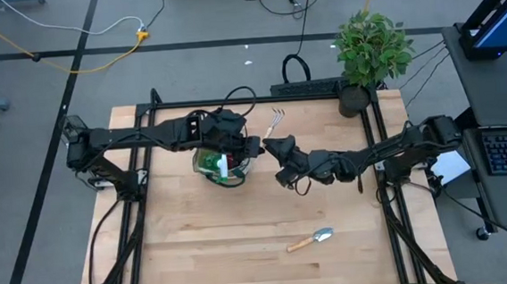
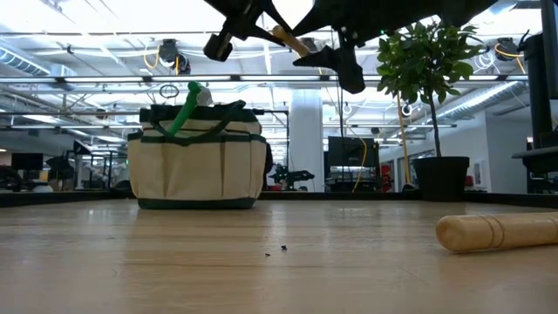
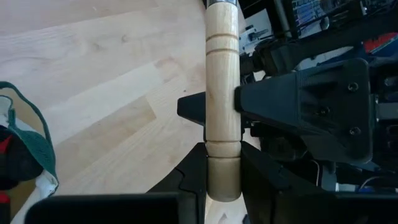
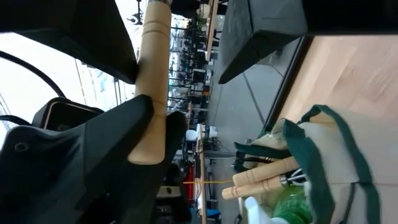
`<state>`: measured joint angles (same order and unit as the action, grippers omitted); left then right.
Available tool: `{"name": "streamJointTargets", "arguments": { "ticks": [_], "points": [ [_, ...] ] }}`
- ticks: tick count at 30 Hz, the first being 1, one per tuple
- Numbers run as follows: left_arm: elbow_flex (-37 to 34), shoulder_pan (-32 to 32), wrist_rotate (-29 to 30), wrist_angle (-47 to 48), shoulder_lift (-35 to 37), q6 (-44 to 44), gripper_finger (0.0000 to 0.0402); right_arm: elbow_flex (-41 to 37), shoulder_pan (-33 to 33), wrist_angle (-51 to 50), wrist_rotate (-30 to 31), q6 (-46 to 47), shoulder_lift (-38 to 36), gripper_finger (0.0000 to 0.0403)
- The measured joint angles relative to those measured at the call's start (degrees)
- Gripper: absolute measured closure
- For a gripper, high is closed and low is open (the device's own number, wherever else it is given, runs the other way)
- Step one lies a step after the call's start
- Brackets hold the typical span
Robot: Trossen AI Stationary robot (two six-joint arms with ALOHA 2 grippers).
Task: Pick & Place Garden tools in Gardening bag
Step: Put the brown hand rake into the gardening bag
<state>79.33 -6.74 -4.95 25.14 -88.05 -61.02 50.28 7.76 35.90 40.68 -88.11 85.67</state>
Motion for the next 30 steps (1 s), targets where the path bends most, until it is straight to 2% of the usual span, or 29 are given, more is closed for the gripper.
{"name": "streamJointTargets", "arguments": {
  "ticks": [12, 16, 21, 28, 30],
  "points": [
    [0.0, 1.3, 0.7, -1.4, 0.0, -2.3, 0.0332, 0.0, -2.6, 1.7, -0.9, -0.1, 0.0, 0.0203],
    [0.0, 1.6, 0.9, -1.3, 0.0, -2.6, 0.0332, 0.0, -3.3, 1.8, -3.4, -0.1, 0.0, 0.0212],
    [0.0, 1.7, 1.6, -1.4, 0.0, -3.0, 0.0332, 0.0, -3.8, 1.9, -4.7, -0.1, -0.1, 0.0252],
    [0.0, 1.6, 1.6, -1.4, -0.1, -3.5, 0.0332, 0.1, -4.4, 2.0, -4.8, 0.3, -0.1, 0.0333],
    [0.0, 1.6, 1.5, -1.4, -0.1, -3.5, 0.0332, 0.1, -4.4, 2.0, -4.8, 0.3, -0.1, 0.0343]
  ]
}}
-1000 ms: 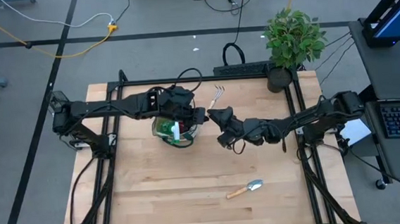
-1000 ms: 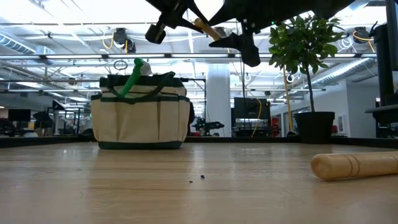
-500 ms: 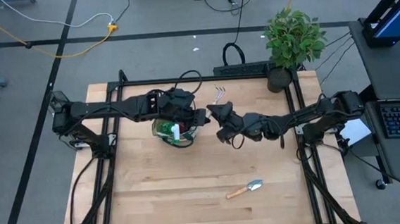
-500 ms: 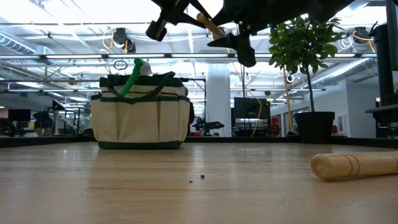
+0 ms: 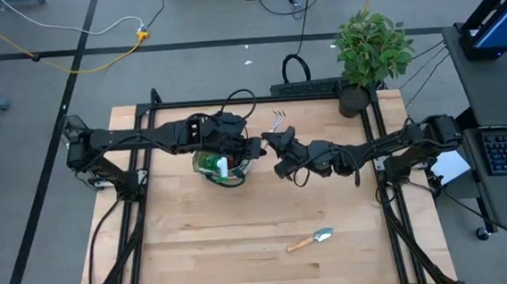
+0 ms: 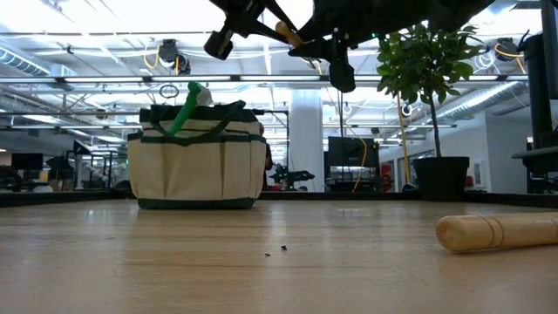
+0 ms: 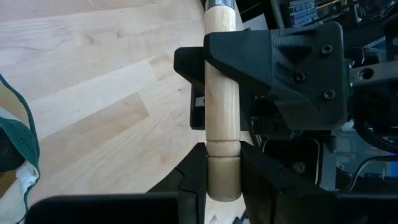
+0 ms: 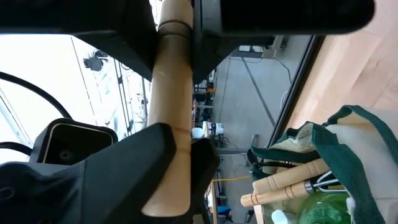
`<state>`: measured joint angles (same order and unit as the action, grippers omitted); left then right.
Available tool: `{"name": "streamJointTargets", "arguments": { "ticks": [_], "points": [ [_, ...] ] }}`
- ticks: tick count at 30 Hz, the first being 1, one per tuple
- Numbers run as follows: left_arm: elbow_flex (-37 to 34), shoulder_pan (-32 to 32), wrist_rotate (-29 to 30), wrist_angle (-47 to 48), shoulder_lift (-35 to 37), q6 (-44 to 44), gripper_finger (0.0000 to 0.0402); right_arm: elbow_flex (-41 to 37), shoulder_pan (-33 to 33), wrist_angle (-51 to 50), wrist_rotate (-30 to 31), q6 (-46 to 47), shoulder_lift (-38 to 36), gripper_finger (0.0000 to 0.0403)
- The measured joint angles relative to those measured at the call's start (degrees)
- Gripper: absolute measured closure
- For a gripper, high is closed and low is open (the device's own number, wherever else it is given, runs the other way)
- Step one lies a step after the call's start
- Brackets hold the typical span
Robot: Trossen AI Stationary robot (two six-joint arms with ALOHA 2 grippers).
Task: Pick & Place Garden tools in Gardening bag
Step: Put the brown hand rake into the gardening bag
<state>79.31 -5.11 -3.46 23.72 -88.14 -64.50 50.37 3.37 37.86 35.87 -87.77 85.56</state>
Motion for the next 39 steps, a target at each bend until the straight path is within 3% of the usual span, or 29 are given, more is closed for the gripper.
{"name": "streamJointTargets", "arguments": {
  "ticks": [5, 11, 18, 23, 27, 34, 39],
  "points": [
    [0.0, 0.0, 0.0, 0.0, 0.0, 1.1, 0.0325, 0.0, 0.0, -0.1, 0.1, 0.1, 0.0, 0.0343],
    [0.0, 0.0, 1.3, -0.5, 0.0, 7.8, 0.0260, 0.0, 0.0, -0.7, 2.3, 0.4, 0.0, 0.0343],
    [0.1, -0.6, 2.7, 0.4, 0.1, 21.9, 0.0195, -0.2, 0.0, -4.6, 3.3, 4.0, 0.2, 0.0343],
    [0.1, -2.3, 3.9, 7.8, 1.9, 30.7, 0.0175, -0.2, 0.0, -8.7, 3.4, 8.8, 0.2, 0.0343],
    [0.1, -2.8, 10.2, 15.0, 4.9, 33.3, 0.0173, -0.2, -0.1, -10.1, 3.3, 13.6, 0.2, 0.0343],
    [0.2, -2.5, 20.2, 22.2, 10.7, 37.5, 0.0172, 1.3, -0.1, -9.2, 0.4, 27.6, 0.2, 0.0343],
    [0.1, -1.5, 21.6, 28.0, 12.9, 37.9, 0.0172, 6.7, -1.3, -10.3, -12.3, 47.8, 0.2, 0.0343]
  ]
}}
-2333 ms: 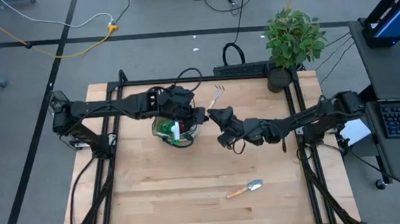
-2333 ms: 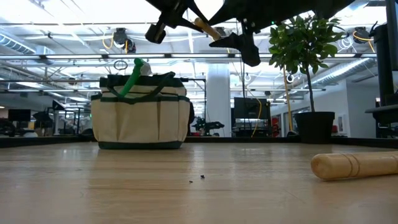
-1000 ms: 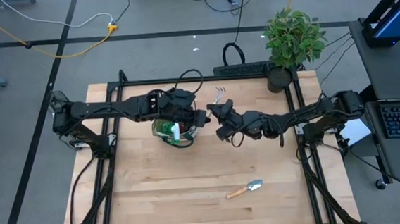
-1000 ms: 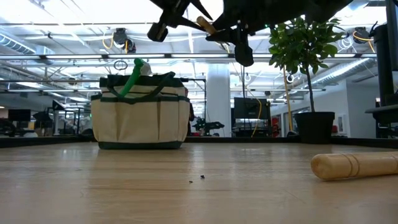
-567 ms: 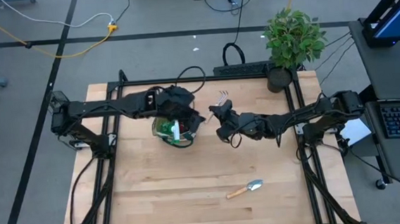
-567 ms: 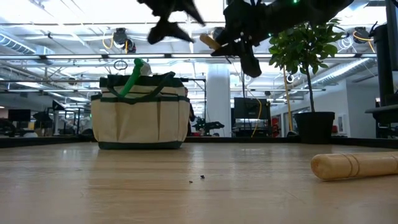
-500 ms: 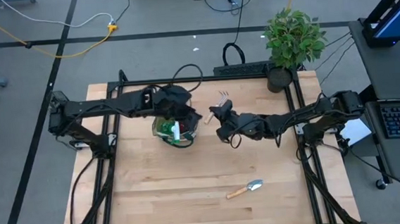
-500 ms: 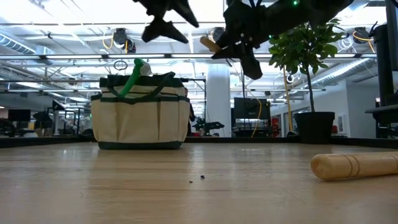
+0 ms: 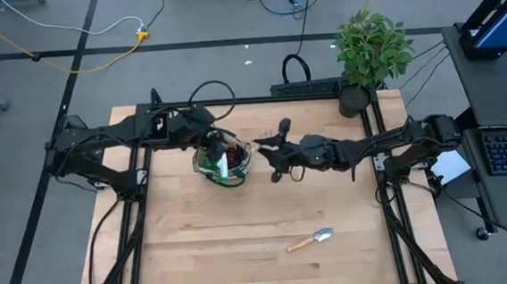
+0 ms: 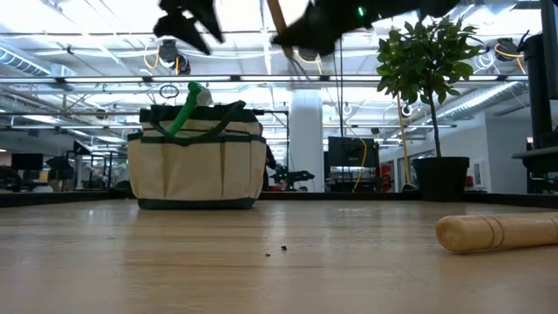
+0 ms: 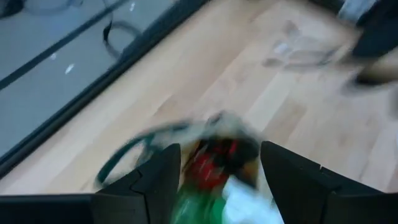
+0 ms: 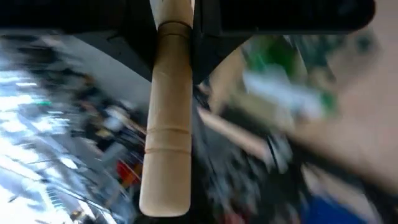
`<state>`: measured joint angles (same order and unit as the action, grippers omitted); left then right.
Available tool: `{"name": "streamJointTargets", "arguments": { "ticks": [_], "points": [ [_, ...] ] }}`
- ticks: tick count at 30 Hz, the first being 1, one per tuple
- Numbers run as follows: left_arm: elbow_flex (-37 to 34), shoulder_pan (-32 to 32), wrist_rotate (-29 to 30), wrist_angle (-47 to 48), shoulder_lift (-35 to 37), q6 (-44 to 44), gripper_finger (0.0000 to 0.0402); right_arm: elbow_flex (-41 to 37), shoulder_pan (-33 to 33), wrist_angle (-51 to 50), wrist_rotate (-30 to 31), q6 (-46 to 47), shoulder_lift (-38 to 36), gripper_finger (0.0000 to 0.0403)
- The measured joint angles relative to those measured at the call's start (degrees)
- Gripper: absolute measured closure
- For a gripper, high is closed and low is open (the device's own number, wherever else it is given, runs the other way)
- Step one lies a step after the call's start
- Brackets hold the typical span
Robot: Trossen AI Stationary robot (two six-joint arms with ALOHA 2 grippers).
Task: Pick & Place Garden tools in Gardening bag
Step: Put the brown hand rake into the gardening bag
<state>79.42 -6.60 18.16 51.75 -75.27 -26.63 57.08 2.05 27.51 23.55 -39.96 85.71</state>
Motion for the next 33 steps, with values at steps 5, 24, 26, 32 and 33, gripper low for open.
{"name": "streamJointTargets", "arguments": {
  "ticks": [5, 24, 26, 32, 33],
  "points": [
    [-0.1, 2.5, 2.9, 4.1, 1.2, 0.4, 0.0172, 4.4, -3.7, 0.1, -14.7, 17.0, -0.1, 0.0343],
    [-20.4, 13.1, 10.4, -7.6, 23.7, -3.0, 0.0172, 5.4, -10.0, 20.1, -35.1, 45.8, 6.7, 0.0343],
    [-23.1, 13.6, 10.3, -9.6, 26.0, -3.5, 0.0172, 5.5, -10.0, 23.4, -35.9, 46.8, 8.8, 0.0343],
    [-28.8, 14.6, 9.1, -13.0, 30.6, -5.0, 0.0172, 9.3, -10.8, 24.2, -35.8, 48.1, 15.6, 0.0343],
    [-29.4, 14.6, 8.8, -12.9, 30.9, -5.2, 0.0172, 9.8, -11.0, 24.0, -35.8, 48.4, 16.6, 0.0343]
  ]
}}
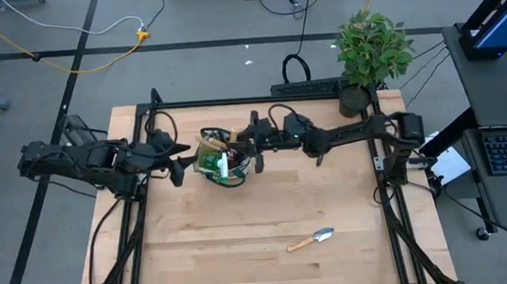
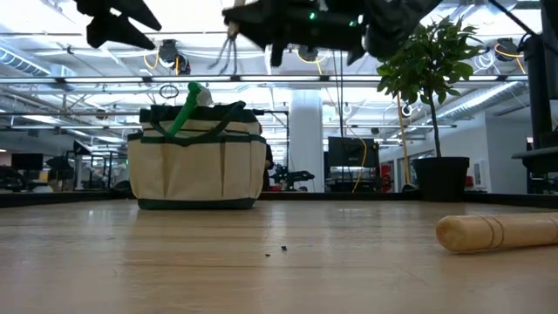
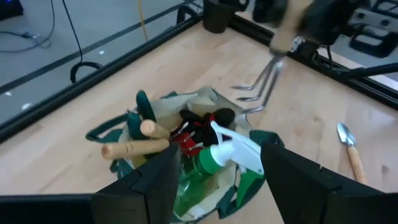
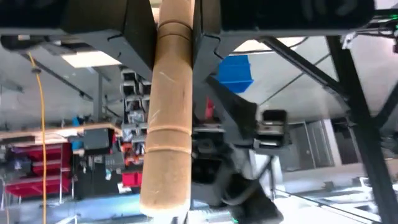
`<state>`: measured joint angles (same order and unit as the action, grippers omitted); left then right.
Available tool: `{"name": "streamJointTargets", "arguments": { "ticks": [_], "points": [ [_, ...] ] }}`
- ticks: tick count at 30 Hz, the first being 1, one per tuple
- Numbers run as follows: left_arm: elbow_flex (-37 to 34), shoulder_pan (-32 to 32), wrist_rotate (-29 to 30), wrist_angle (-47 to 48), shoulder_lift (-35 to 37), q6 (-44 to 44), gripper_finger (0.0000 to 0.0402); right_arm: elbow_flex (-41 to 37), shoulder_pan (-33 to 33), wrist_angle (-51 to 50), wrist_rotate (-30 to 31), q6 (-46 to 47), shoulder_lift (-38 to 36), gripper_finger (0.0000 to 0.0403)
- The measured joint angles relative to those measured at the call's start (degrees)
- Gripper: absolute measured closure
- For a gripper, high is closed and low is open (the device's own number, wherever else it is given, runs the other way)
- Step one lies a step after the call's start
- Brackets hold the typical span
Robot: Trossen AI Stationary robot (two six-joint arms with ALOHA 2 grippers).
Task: Pick & Place Garden tools in Gardening bag
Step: Put the brown hand rake into the gardening bag
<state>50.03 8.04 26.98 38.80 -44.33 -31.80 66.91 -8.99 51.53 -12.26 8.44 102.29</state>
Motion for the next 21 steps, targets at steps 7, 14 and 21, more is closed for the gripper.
{"name": "streamJointTargets", "arguments": {
  "ticks": [7, 14, 21],
  "points": [
    [-0.9, 0.0, -2.3, 0.3, 0.5, 0.6, 0.0172, 3.6, -1.5, -5.1, 0.1, 0.5, 4.5, 0.0343],
    [-0.9, 0.0, -3.1, 0.5, 0.5, 1.8, 0.0172, 4.1, -2.9, -5.2, 6.0, -0.1, 4.4, 0.0343],
    [-0.9, 0.0, -3.1, 0.6, 0.5, 2.9, 0.0172, 4.1, -2.5, -13.1, 7.9, 0.7, 4.5, 0.0343]
  ]
}}
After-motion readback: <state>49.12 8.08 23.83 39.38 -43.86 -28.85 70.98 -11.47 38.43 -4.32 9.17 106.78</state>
